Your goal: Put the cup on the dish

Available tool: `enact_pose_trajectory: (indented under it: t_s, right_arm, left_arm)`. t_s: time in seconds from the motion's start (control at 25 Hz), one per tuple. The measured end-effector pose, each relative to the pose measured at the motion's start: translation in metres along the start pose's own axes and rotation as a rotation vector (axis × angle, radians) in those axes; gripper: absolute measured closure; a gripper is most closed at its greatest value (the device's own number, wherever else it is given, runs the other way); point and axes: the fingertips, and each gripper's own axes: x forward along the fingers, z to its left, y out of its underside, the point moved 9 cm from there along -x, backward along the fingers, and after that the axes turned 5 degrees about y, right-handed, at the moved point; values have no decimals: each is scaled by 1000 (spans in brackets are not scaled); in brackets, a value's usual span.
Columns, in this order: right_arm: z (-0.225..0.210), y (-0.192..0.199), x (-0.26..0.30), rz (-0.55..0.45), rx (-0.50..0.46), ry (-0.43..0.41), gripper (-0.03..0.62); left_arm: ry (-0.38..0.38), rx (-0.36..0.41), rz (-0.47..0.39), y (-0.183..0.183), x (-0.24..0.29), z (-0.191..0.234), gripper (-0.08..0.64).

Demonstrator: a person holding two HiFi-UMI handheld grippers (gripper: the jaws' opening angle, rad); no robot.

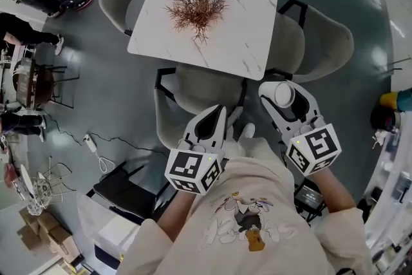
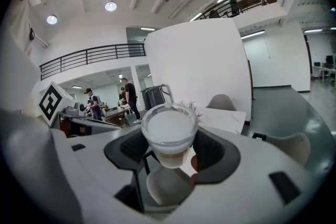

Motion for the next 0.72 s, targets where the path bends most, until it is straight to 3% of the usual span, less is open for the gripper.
enact_pose_trajectory:
  t_s: [0.72]
  right_arm:
    - [10,-28,75,7,2,43,327]
  left_arm:
    - [61,26,18,-51,38,74,557]
